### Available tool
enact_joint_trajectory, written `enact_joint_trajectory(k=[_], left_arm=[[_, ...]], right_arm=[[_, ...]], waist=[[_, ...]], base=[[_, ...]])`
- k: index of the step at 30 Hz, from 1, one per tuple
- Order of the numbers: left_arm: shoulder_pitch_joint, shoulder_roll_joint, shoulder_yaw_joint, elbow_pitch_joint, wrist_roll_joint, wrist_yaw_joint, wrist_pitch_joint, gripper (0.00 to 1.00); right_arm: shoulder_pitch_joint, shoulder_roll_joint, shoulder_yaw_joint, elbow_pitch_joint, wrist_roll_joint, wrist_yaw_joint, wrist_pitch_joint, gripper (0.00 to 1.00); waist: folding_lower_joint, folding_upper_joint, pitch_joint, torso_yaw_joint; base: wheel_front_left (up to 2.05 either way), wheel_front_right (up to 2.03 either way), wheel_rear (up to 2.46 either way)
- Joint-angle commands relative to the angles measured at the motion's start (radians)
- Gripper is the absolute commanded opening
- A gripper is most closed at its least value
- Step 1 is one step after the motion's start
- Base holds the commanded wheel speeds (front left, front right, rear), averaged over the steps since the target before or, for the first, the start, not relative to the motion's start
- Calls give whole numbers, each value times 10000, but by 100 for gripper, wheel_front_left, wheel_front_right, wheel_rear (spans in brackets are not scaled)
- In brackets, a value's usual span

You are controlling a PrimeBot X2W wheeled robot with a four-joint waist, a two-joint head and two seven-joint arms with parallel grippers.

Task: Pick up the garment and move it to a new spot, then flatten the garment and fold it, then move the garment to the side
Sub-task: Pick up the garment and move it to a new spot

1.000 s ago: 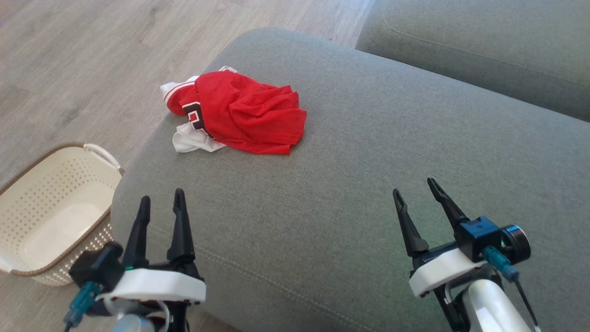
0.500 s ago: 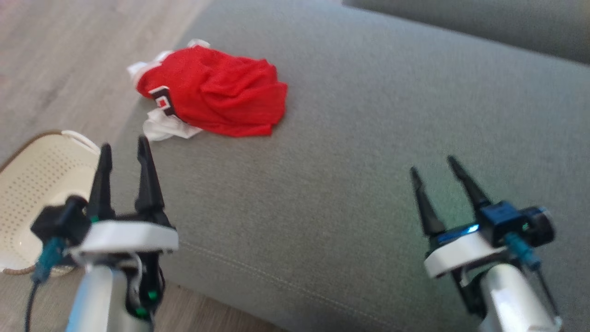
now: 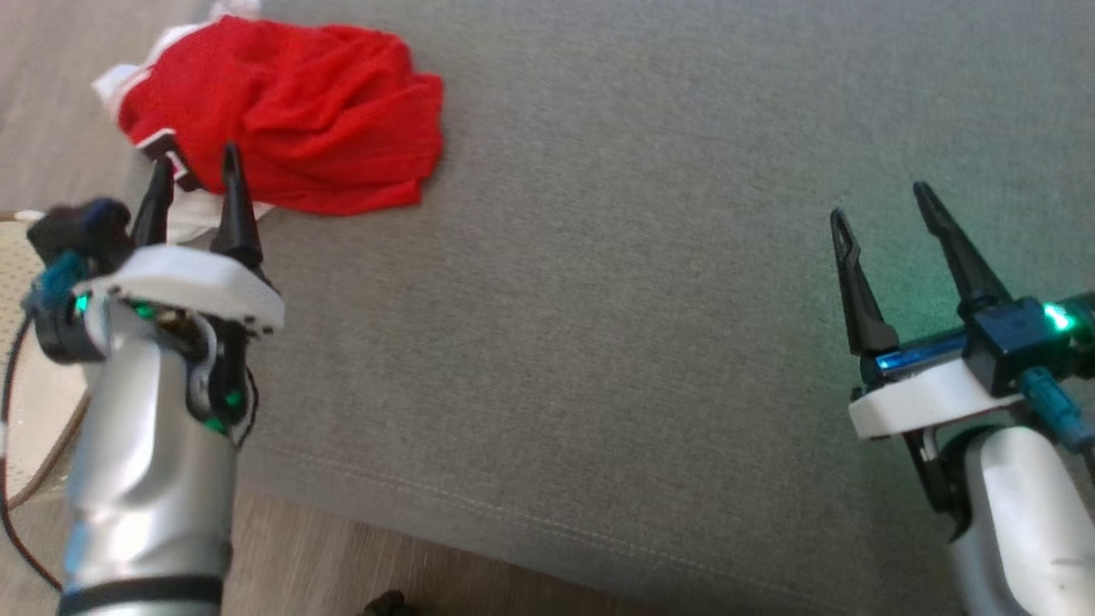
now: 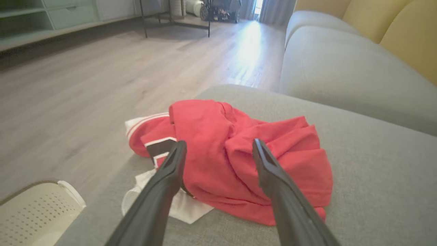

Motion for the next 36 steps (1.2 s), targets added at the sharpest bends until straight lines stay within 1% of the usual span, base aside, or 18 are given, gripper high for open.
enact_joint_trajectory(k=[1,8,12,13,14,20,23,25,26,29,36], left_arm=[[-521,552,439,35,-51,3,28,100],[-1848,1006,537,2085,89,339,-82,100],[-2366,1127,601,3028,-17,313,-172,100],[-2464,1133,611,3274,-90,224,-113,46],[-2552,1144,618,3484,-142,156,-100,0],[-2907,1221,688,4311,-311,2,-484,0],[-3054,1243,922,4260,-464,55,-824,0],[-3092,1264,1049,3926,-494,-10,-942,0],[-3084,1300,1109,3656,-451,-9,-965,0],[-2823,1323,1430,2128,-222,-1,-977,0],[-2014,1022,1772,-1147,429,-375,-981,0]], right_arm=[[-357,-140,214,-483,-35,-7,66,100],[-451,-177,244,-846,-35,-7,211,100],[-468,-154,205,-870,-45,-7,182,100],[-473,-141,184,-861,-44,-7,164,100],[-474,-129,165,-850,-44,-7,145,100],[-469,-75,97,-732,-60,-7,65,100],[-484,-22,86,-623,-73,-7,3,100],[-499,43,105,-533,-70,-7,-48,100],[-508,78,125,-474,-68,-7,-74,100],[-522,204,165,-266,-41,-7,-200,100],[-488,556,137,290,47,-7,-595,100]], waist=[[-3,0,347,-314],[-3,0,773,-760],[-3,0,884,-947],[-3,0,895,-984],[-3,0,901,-1012],[-3,0,818,-1097],[-3,0,654,-1095],[-3,0,513,-1094],[-3,0,432,-1100],[-3,0,141,-1142],[-3,0,-659,-1428]], base=[[0,0,0],[0,0,0],[0,0,0],[0,0,0],[0,0,0],[0,0,0],[0,0,0],[0,0,0],[0,0,0],[0,0,0],[0,0,0]])
